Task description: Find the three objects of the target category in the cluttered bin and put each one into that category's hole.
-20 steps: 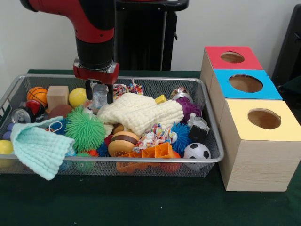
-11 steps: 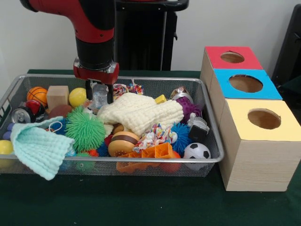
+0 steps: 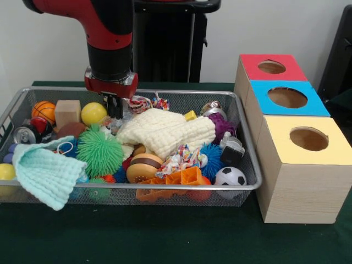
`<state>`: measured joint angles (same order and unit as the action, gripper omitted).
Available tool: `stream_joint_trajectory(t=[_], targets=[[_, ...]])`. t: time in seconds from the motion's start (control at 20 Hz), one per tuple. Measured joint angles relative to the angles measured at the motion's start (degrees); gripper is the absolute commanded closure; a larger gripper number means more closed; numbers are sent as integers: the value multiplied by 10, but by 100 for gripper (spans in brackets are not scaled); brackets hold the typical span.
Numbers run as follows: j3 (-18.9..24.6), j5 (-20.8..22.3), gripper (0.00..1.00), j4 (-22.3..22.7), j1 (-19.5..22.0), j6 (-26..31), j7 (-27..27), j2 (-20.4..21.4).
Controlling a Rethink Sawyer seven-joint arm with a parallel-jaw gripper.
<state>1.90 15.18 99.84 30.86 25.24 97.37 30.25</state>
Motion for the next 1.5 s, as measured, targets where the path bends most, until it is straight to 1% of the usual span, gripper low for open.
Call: stream_joint_trajectory(t=[0.85, 0.9, 1.5], targets=[[-2, 0, 100, 0, -1, 0, 0, 0], [-3, -1, 0, 0, -2, 0, 0, 0], [-5, -1, 0, 0, -1, -4, 0, 0]])
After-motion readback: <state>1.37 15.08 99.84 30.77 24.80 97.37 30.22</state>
